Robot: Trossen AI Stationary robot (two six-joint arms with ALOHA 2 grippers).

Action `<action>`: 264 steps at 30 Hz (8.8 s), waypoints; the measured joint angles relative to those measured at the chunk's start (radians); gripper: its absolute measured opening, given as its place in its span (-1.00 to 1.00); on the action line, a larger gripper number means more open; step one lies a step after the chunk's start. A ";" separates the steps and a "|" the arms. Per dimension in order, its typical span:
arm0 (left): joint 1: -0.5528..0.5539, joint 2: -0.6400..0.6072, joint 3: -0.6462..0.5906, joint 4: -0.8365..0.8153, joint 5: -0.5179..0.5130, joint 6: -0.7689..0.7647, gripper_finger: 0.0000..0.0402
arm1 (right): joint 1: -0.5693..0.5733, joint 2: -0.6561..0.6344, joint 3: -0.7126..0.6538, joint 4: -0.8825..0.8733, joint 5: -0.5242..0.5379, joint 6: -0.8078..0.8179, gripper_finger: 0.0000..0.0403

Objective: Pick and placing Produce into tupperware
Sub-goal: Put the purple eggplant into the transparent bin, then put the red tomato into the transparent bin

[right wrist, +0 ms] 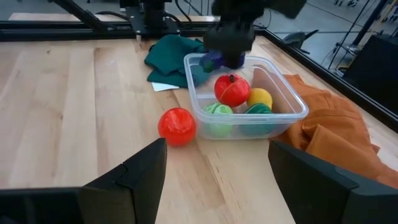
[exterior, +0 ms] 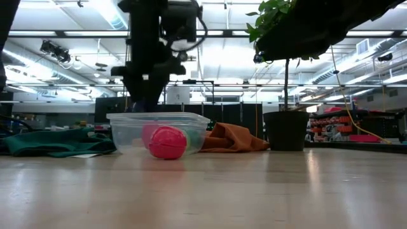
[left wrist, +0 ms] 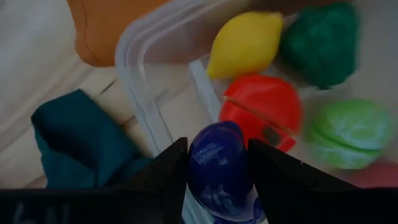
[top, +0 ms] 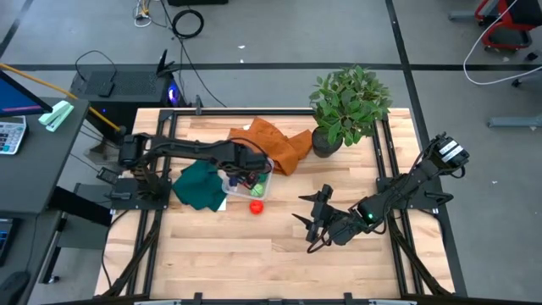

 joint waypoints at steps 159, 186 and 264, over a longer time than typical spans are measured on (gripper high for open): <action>-0.568 0.399 0.002 0.452 -0.624 -0.822 0.77 | 0.255 0.012 -0.001 -0.205 0.150 0.322 0.20; -0.559 0.402 0.000 0.461 -0.661 -0.834 0.31 | 0.255 0.012 0.000 -0.204 0.150 0.323 0.20; -0.284 0.071 0.000 0.019 -0.466 -0.540 0.36 | 0.164 0.011 0.001 0.044 -0.001 0.106 0.20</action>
